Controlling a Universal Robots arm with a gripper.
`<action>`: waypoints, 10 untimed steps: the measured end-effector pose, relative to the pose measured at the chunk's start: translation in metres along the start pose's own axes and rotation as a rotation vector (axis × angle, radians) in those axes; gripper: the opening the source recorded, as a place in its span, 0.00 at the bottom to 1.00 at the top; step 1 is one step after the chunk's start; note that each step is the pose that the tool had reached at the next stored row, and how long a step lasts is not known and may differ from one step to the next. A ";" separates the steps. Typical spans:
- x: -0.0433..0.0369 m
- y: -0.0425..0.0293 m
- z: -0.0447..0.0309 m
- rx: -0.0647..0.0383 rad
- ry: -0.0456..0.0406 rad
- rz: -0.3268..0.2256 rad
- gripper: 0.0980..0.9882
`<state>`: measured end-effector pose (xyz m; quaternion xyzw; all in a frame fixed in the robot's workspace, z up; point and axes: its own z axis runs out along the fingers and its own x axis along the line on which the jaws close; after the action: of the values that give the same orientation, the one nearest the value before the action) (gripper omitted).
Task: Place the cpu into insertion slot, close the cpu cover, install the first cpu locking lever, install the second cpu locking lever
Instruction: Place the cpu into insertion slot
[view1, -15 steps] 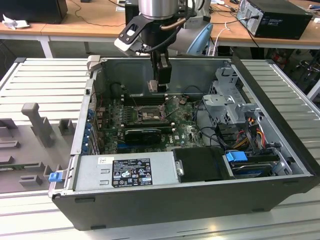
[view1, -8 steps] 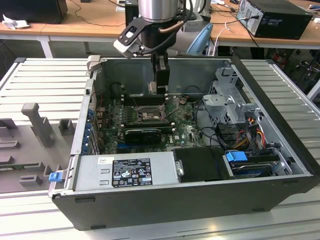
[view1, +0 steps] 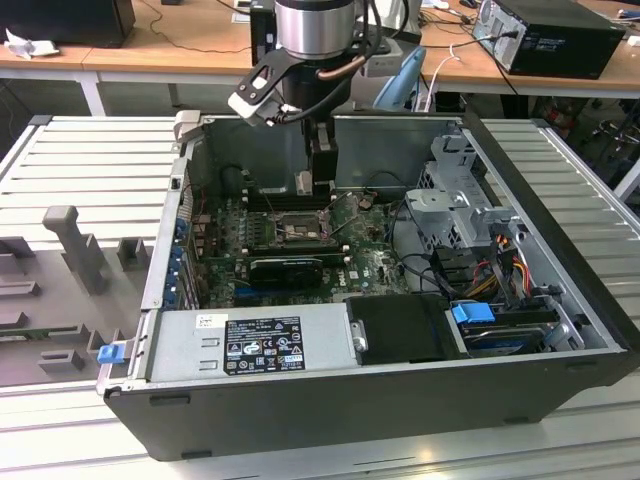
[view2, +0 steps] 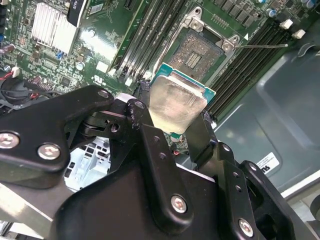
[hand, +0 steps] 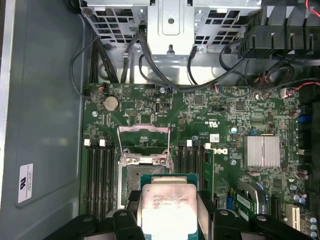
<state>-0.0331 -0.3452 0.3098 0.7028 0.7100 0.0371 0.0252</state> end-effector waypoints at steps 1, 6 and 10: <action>0.0000 0.0000 0.0006 0.000 0.0000 0.000 0.48; -0.0001 -0.0006 0.0074 0.000 0.0001 0.000 0.48; -0.0002 -0.0010 0.0116 0.000 0.0002 0.000 0.48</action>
<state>-0.0331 -0.3452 0.2982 0.7029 0.7099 0.0371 0.0251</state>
